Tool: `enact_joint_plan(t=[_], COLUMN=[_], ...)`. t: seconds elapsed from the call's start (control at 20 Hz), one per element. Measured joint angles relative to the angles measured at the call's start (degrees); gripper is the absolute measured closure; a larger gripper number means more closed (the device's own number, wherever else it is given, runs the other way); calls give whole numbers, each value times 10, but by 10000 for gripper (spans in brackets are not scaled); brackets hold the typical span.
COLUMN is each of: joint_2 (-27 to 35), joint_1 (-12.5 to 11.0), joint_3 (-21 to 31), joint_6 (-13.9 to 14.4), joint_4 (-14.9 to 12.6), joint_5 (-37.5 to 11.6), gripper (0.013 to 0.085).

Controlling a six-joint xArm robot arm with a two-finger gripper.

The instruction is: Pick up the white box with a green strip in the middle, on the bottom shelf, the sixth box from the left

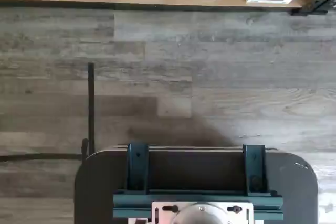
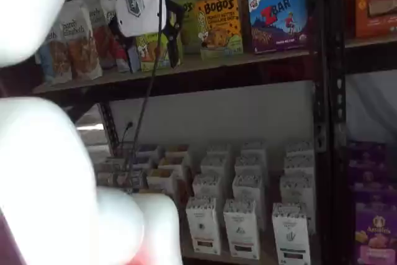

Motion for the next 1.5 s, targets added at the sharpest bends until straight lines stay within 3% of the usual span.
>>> enact_joint_plan(t=[0.15, 0.55, 0.75, 1.15, 1.5], joint_2=[-7, -24, -51, -56, -41], joint_1=[36, 34, -16, -72, -118], joint_3=[8, 63, 125, 230, 340], joint_6=[19, 16, -24, -77, -122], joint_4=[-39, -55, -33, -28, -21], joint_5=[-13, -60, -127, -215, -347], gripper=[130, 130, 130, 130, 130])
